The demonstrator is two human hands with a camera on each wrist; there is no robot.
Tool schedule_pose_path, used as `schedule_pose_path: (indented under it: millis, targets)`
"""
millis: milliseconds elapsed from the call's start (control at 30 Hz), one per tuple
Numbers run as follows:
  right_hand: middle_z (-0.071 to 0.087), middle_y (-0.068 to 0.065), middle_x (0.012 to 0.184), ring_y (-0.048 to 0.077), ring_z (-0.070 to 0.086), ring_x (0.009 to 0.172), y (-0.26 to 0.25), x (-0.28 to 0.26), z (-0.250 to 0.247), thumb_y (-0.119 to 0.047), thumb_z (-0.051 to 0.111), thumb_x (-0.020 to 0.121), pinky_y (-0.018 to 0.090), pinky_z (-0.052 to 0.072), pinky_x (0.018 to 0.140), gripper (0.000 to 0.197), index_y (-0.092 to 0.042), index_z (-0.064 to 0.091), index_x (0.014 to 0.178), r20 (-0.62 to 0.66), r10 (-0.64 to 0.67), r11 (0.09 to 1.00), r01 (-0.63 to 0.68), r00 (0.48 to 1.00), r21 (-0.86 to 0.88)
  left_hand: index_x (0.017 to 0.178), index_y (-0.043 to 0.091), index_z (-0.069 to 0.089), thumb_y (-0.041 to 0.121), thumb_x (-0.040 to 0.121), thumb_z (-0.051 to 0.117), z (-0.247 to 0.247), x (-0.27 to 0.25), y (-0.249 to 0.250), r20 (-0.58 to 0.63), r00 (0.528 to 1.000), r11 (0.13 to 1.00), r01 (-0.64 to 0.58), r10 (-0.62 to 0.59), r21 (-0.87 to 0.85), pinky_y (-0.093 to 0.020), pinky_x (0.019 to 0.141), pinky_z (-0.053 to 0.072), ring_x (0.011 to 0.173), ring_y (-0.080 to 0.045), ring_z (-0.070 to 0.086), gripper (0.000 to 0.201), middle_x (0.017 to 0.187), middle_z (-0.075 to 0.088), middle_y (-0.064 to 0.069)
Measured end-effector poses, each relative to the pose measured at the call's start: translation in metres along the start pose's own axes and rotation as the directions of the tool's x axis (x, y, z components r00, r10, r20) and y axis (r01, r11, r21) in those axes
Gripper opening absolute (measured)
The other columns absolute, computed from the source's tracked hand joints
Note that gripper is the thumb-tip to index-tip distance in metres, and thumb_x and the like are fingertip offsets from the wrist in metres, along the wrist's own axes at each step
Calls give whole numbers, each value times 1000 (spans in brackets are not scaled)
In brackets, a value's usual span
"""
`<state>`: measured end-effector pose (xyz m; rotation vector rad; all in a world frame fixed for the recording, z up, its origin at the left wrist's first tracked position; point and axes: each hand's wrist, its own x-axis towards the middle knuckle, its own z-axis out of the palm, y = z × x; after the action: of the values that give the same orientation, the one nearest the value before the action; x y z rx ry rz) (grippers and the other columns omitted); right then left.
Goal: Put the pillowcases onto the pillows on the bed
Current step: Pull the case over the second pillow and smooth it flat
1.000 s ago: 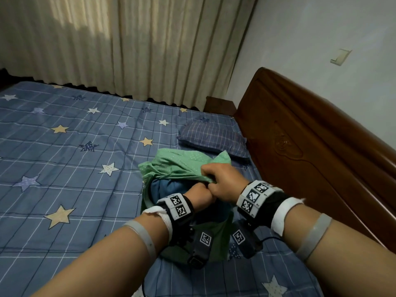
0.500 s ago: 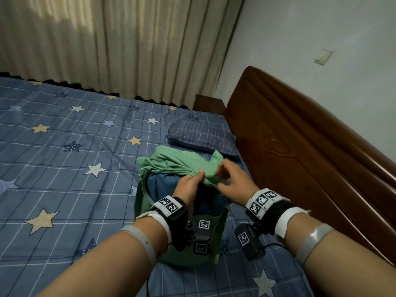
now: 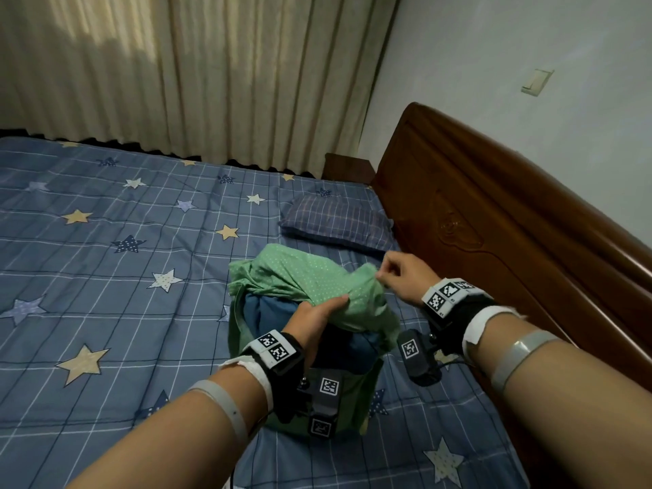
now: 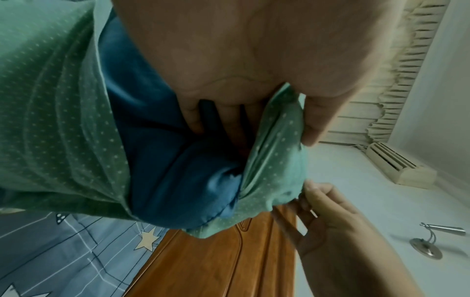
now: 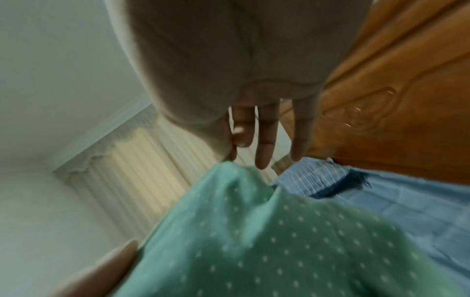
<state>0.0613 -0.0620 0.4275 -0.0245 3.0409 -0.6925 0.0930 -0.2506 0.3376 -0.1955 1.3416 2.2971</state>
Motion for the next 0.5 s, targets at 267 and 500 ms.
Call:
schedule_pose_path:
  millis: [267,500]
  targets:
    - [54,1,74,24,59,71,-36,5,-20,-20,57,93,51,53,68,17,-19,47,80,-167,-181,983,179,969,-27,100,7,75,47,77,80,0,8,-2,55,963,881,-263,263,393,-26,81,54,84,-6,72,46,89,77,3]
    - [59,5,75,21,58,68,-34,-14,8,-9,60,81,34,46,63,16,-19,48,85,-140,-173,978,187,975,90,70,-5,63,74,76,63,-13,18,0,-91,943,832,-235,321,502,-43,60,50,61,-31,65,79,65,65,-20]
